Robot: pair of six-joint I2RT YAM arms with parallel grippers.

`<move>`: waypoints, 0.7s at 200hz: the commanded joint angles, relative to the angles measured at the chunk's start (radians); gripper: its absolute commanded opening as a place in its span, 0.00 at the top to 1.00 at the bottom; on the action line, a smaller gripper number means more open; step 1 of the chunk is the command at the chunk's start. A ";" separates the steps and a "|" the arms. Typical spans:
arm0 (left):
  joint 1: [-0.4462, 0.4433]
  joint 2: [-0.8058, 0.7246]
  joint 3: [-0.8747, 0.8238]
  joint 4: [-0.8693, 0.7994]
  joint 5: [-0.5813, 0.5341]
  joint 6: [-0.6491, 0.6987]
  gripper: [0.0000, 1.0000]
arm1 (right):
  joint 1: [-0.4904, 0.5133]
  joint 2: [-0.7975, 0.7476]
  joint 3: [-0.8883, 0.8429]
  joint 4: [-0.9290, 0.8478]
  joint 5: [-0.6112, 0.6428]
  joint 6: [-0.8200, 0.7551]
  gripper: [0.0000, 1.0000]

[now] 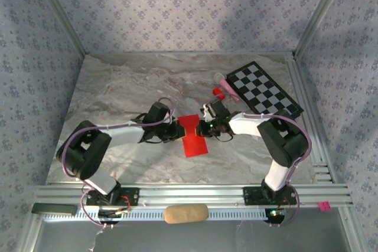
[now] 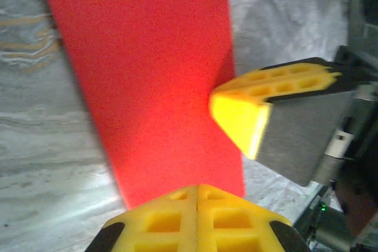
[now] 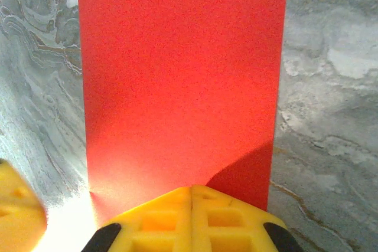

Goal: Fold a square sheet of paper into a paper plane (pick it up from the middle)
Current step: First fold the square sheet of paper in half at the center of the table.

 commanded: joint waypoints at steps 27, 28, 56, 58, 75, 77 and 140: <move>-0.050 0.022 -0.017 0.037 0.022 -0.027 0.93 | 0.002 0.028 -0.045 -0.176 0.088 -0.005 1.00; -0.050 0.022 -0.017 0.038 0.023 -0.027 0.93 | 0.002 0.027 -0.045 -0.176 0.088 -0.005 1.00; -0.055 0.065 -0.043 0.053 -0.002 -0.015 0.94 | 0.007 0.027 -0.045 -0.178 0.089 -0.003 1.00; -0.055 0.068 -0.045 0.055 -0.003 -0.013 0.94 | 0.007 0.027 -0.044 -0.176 0.091 -0.003 1.00; -0.055 0.086 -0.068 0.072 -0.008 -0.005 0.95 | 0.008 0.027 -0.045 -0.177 0.092 -0.003 1.00; -0.056 0.088 -0.072 0.074 -0.008 -0.005 0.95 | 0.010 0.028 -0.046 -0.176 0.093 -0.003 1.00; -0.055 -0.039 -0.097 -0.053 -0.076 0.036 0.94 | 0.010 0.024 -0.046 -0.179 0.094 -0.001 1.00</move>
